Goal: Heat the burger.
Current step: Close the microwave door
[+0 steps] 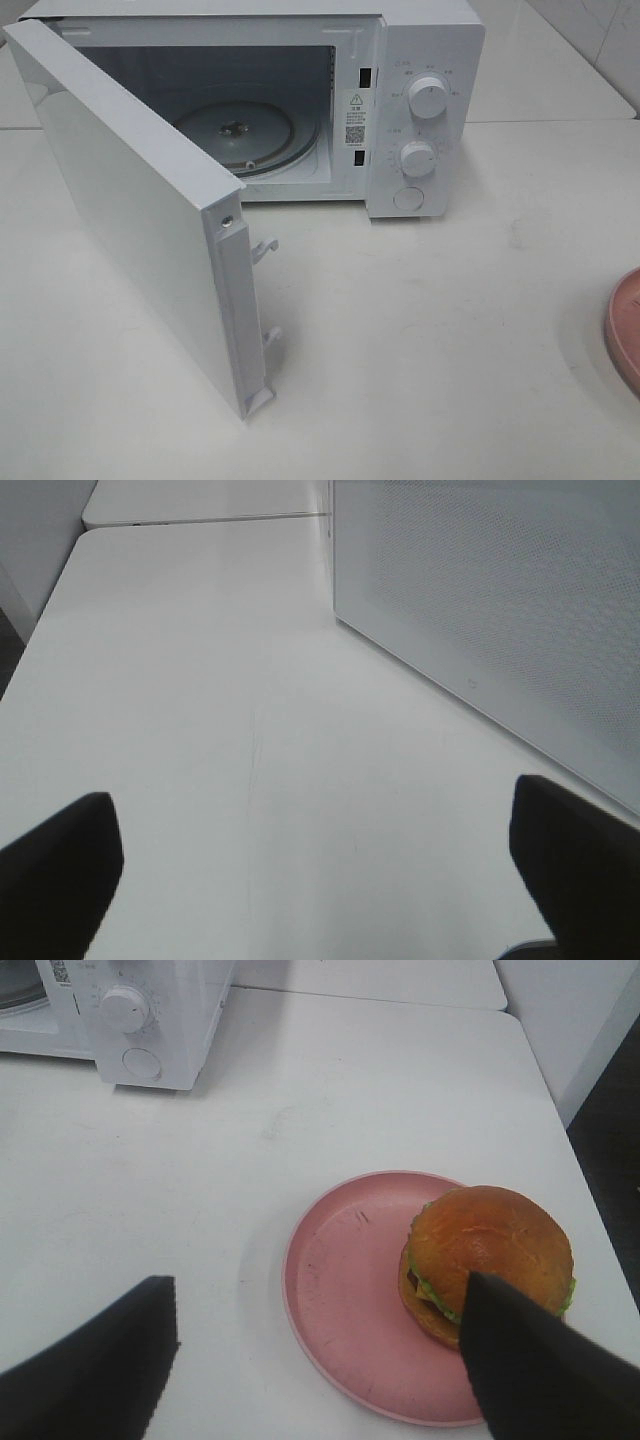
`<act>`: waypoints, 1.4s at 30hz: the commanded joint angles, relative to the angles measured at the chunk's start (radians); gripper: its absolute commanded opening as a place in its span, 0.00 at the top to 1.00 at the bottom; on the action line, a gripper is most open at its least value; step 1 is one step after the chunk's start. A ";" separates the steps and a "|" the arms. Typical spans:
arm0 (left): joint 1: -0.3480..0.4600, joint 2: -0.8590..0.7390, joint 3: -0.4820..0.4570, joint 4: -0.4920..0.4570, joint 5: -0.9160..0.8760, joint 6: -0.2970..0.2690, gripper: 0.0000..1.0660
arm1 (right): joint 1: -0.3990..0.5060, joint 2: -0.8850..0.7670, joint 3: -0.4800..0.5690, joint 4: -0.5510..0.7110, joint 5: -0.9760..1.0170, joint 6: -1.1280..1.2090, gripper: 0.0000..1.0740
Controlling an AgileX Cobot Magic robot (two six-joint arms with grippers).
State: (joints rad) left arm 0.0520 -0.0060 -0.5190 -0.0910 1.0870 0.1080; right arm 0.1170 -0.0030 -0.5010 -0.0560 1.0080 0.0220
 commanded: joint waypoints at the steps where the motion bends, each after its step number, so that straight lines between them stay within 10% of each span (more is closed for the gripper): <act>1: -0.001 -0.015 0.002 -0.004 -0.012 -0.004 0.08 | -0.006 -0.034 0.002 -0.010 -0.015 0.012 0.29; 42: -0.001 0.018 -0.032 -0.020 -0.030 -0.009 0.11 | -0.006 -0.034 0.002 -0.010 -0.015 0.012 0.29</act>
State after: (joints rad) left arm 0.0520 -0.0040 -0.5270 -0.0940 1.0840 0.1080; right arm 0.1170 -0.0030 -0.5010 -0.0560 1.0080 0.0330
